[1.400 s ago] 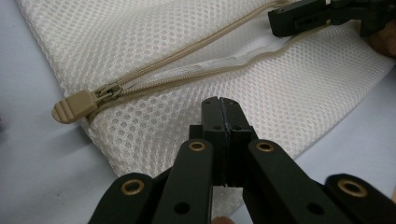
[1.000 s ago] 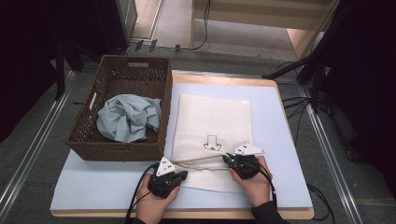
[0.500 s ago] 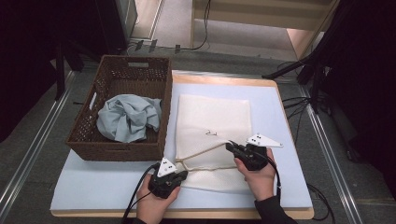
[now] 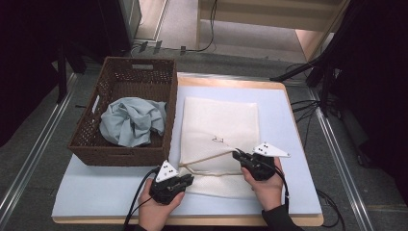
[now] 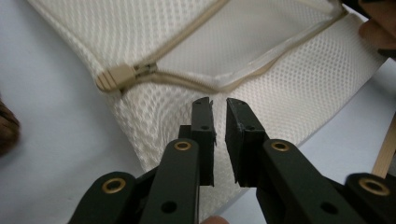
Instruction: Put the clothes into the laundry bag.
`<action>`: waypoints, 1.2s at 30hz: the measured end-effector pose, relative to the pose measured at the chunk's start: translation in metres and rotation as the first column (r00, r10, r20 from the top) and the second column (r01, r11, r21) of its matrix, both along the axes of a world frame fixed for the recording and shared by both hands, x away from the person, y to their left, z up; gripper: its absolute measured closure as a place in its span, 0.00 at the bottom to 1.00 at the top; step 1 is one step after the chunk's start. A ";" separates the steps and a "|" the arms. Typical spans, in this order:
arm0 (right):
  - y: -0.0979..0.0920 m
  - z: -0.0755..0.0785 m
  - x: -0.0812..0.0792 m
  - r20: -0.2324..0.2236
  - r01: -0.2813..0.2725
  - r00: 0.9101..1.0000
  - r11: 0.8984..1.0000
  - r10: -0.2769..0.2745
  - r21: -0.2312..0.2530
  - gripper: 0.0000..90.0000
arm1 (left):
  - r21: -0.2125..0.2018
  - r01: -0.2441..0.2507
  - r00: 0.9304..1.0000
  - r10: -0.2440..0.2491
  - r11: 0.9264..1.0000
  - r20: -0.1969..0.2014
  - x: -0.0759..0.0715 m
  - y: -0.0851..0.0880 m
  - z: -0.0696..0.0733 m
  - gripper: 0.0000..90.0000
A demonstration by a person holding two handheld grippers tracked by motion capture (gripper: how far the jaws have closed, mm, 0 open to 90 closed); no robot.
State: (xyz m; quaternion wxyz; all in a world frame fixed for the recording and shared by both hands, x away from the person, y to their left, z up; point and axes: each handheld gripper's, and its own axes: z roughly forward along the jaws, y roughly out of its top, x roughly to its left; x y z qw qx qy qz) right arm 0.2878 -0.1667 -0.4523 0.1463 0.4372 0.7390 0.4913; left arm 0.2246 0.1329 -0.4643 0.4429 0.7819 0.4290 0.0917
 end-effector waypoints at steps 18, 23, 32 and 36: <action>0.002 -0.005 -0.001 -0.007 -0.006 1.000 1.000 0.005 -0.015 0.95 | -0.045 -0.021 0.994 0.026 0.999 0.106 -0.004 0.017 0.055 0.77; 0.002 -0.005 -0.001 -0.006 -0.006 1.000 1.000 0.006 -0.019 0.95 | -0.041 -0.032 0.991 0.037 0.999 0.131 0.000 0.019 0.067 0.75; 0.002 -0.005 -0.001 -0.006 -0.006 1.000 1.000 0.006 -0.018 0.94 | -0.065 -0.061 0.986 0.070 0.996 0.153 0.008 0.027 0.080 0.76; 0.002 -0.005 -0.001 -0.005 -0.007 1.000 1.000 0.007 -0.019 0.94 | -0.067 -0.079 0.982 0.089 0.995 0.166 0.013 0.032 0.087 0.76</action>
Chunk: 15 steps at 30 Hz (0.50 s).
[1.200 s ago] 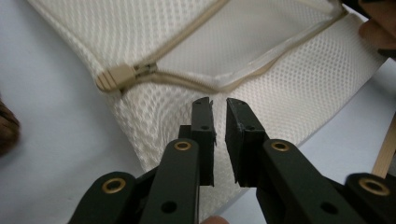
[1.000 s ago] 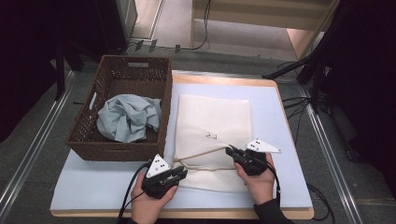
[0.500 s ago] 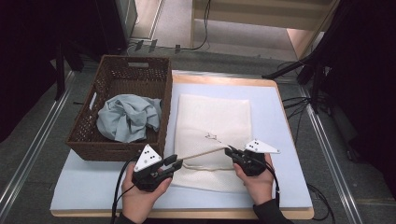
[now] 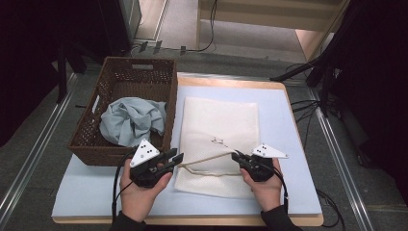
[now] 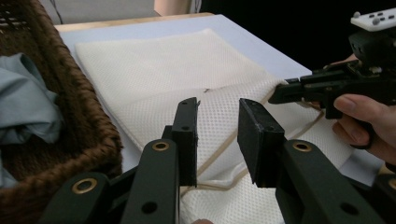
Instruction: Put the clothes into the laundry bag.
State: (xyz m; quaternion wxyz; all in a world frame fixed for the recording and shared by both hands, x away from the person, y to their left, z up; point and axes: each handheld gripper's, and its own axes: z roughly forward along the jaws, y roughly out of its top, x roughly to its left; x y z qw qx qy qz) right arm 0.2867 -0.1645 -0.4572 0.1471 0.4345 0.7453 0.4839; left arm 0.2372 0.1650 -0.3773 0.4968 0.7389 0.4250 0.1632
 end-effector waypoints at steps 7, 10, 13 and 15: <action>0.000 -0.001 0.000 -0.002 0.000 1.000 1.000 0.000 0.000 0.94 | -0.033 -0.039 0.999 0.039 0.999 0.007 0.010 0.011 0.010 0.77; 0.000 -0.001 0.000 0.000 -0.002 1.000 1.000 0.002 0.001 0.94 | -0.024 -0.053 0.998 0.054 0.998 0.022 0.016 0.014 0.016 0.76; 0.000 -0.001 0.000 -0.001 -0.001 1.000 1.000 0.001 0.004 0.94 | -0.016 -0.068 0.997 0.069 0.998 0.028 0.024 0.016 0.019 0.76; 0.000 -0.001 0.000 0.000 -0.002 1.000 1.000 0.002 0.004 0.94 | -0.014 -0.084 0.996 0.085 0.996 0.030 0.030 0.019 0.020 0.75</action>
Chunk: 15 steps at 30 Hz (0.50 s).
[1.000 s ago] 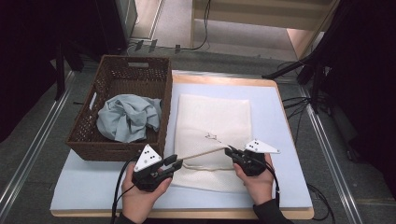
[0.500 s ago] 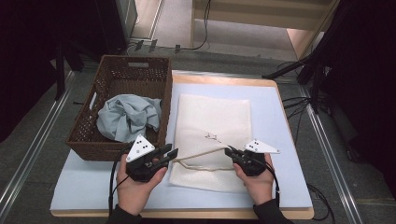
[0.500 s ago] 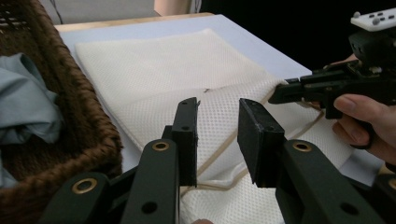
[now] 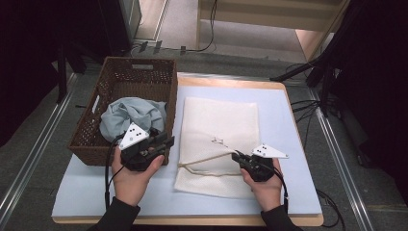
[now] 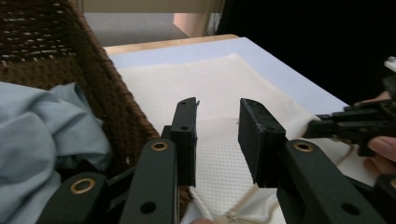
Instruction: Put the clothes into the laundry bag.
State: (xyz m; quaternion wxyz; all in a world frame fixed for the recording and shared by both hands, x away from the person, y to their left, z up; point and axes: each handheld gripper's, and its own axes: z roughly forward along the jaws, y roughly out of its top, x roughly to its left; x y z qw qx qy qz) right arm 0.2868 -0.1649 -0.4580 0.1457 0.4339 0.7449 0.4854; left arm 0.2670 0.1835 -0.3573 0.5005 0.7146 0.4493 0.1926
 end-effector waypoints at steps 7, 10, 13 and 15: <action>0.000 0.001 0.000 0.001 -0.001 1.000 1.000 0.001 -0.004 0.94 | 0.009 -0.040 0.999 0.040 0.999 -0.005 0.020 0.010 0.003 0.75; 0.000 0.000 0.000 0.003 -0.003 1.000 1.000 0.003 -0.006 0.94 | 0.002 -0.060 0.998 0.060 0.998 -0.008 0.026 0.014 0.005 0.75; 0.000 0.000 0.000 0.004 -0.003 1.000 1.000 0.003 -0.007 0.94 | 0.012 -0.071 0.997 0.071 0.997 -0.004 0.034 0.016 0.007 0.75; 0.000 0.000 0.000 0.004 -0.003 1.000 1.000 0.003 -0.007 0.94 | 0.015 -0.084 0.996 0.084 0.996 -0.001 0.040 0.018 0.008 0.75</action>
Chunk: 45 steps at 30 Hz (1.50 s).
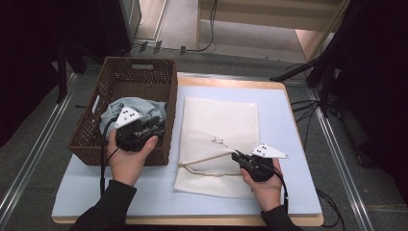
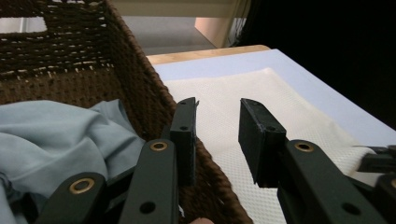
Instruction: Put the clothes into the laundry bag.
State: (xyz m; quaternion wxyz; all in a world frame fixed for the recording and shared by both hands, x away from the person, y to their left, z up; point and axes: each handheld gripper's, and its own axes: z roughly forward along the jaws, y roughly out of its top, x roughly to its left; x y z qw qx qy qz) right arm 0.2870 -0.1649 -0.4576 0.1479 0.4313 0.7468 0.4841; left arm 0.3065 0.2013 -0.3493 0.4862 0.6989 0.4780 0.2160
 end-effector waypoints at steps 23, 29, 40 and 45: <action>0.000 0.001 0.000 0.007 -0.002 1.000 1.000 0.002 -0.003 0.94 | 0.025 -0.112 0.994 0.112 0.993 -0.012 0.057 0.014 0.005 0.50; 0.000 0.001 0.000 0.007 -0.003 1.000 1.000 0.003 -0.006 0.94 | 0.021 -0.133 0.988 0.134 0.991 -0.078 0.072 0.023 -0.003 0.40; -0.001 0.001 0.001 0.006 -0.006 1.000 1.000 0.006 -0.001 0.94 | 0.011 -0.216 0.954 0.214 0.976 -0.209 0.098 0.055 -0.011 0.16; -0.001 0.001 0.001 0.003 -0.006 1.000 1.000 0.006 -0.003 0.94 | -0.011 -0.190 0.948 0.180 0.982 -0.262 0.105 0.073 -0.014 0.13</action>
